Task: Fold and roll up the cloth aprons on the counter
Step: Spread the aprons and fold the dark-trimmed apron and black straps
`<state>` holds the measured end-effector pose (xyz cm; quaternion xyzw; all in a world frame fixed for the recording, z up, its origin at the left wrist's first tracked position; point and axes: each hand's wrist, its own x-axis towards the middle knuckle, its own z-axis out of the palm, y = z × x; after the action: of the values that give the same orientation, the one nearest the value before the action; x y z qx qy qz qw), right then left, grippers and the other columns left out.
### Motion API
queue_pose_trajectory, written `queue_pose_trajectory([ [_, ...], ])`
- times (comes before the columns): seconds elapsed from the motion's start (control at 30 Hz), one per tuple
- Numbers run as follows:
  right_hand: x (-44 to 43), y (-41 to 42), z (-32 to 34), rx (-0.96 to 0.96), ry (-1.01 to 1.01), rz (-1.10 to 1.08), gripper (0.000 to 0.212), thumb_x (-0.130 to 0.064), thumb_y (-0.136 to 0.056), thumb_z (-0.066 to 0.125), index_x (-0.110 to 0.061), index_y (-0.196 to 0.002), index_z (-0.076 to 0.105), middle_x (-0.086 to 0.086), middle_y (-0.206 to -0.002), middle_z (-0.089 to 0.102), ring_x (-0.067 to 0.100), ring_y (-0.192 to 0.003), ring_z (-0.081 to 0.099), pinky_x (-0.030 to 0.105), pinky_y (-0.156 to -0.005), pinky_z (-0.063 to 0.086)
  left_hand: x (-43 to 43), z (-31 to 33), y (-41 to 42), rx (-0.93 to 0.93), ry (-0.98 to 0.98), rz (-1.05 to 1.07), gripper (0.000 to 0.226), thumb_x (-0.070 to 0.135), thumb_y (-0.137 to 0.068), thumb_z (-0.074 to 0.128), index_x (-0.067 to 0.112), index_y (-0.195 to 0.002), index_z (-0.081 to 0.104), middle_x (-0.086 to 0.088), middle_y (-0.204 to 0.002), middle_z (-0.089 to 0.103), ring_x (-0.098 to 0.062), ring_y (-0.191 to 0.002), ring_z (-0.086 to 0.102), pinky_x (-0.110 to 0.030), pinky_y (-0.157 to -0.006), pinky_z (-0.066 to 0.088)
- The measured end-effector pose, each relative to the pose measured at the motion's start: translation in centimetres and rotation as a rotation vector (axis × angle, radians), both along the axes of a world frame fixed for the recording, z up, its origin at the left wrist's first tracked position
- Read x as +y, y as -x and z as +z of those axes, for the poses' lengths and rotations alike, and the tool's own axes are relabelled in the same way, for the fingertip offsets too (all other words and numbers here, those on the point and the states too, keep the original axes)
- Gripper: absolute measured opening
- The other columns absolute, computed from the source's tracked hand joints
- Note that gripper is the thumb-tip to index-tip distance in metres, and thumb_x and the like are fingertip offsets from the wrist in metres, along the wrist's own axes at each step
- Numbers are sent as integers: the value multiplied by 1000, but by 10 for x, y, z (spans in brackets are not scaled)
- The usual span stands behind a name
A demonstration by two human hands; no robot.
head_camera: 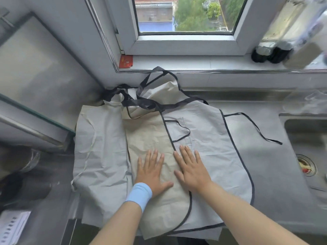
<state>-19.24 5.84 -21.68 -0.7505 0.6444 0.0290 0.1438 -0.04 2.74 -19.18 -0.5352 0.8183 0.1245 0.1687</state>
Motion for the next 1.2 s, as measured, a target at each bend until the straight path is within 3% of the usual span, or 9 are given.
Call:
queue_pose_trajectory([
  [0.2,7,9,24,-62,-93,-42,77,-58,-88,18,-24,-156,19,6,-165,3,25,-152,1,53,-120,11,12,11,-9,-33,-36,-101,109,82,-72,38,32,-149,-22,1,-154,-34,-22,-144,-29,-56,-113,-17],
  [0.27,22,19,36,-67,-55,-202,64,-45,-94,33,-25,-154,23,4,-166,2,23,-152,0,52,-119,12,20,21,4,7,-37,-103,98,73,-81,39,30,-152,-13,1,-159,-25,-22,-147,-20,-52,-117,-8],
  [0.37,48,48,43,-37,-27,-468,53,-30,-94,47,-24,-145,34,7,-163,12,25,-150,9,49,-115,21,30,32,35,87,-13,-151,73,54,-90,46,30,-151,14,-2,-161,1,-24,-147,3,-44,-116,15],
  [0.5,87,82,45,20,-77,-820,59,-38,-93,52,-19,-145,32,10,-156,21,28,-141,22,48,-104,34,39,39,79,171,14,-212,51,33,-89,53,30,-138,38,0,-139,33,-24,-129,32,-37,-98,35],
  [0.73,96,99,55,-224,-115,-1177,58,-46,-85,67,-13,-126,44,10,-126,53,32,-115,54,37,-80,43,49,32,111,137,-176,-118,48,35,-86,55,28,-133,43,-4,-134,36,-28,-126,32,-39,-98,41],
  [0.87,91,98,79,-467,-106,-1115,39,-58,-72,64,-24,-90,56,-5,-94,63,24,-91,61,35,-79,49,38,48,112,242,-319,0,51,47,-90,52,30,-138,44,-6,-143,42,-31,-129,42,-36,-107,35],
  [0.97,78,80,108,-628,-72,-895,21,-41,-65,66,-24,-77,61,-8,-78,63,19,-82,63,32,-69,48,24,80,105,635,-567,404,45,55,-90,52,26,-124,56,-6,-126,58,-28,-106,59,-43,-96,49],
  [1.07,61,49,146,-847,-142,-665,21,-26,-67,76,-22,-85,66,-9,-79,65,12,-77,62,28,-69,49,10,123,88,1013,-810,804,50,61,-88,53,17,-113,56,-8,-103,53,-25,-81,58,-52,-76,57],
  [1.2,39,-1,169,-961,-318,-393,9,-27,-79,74,-23,-76,66,-6,-89,59,11,-84,58,26,-78,44,-4,149,51,1032,-837,812,46,58,-84,62,21,-111,55,-6,-107,61,-32,-89,66,-47,-65,59],
])
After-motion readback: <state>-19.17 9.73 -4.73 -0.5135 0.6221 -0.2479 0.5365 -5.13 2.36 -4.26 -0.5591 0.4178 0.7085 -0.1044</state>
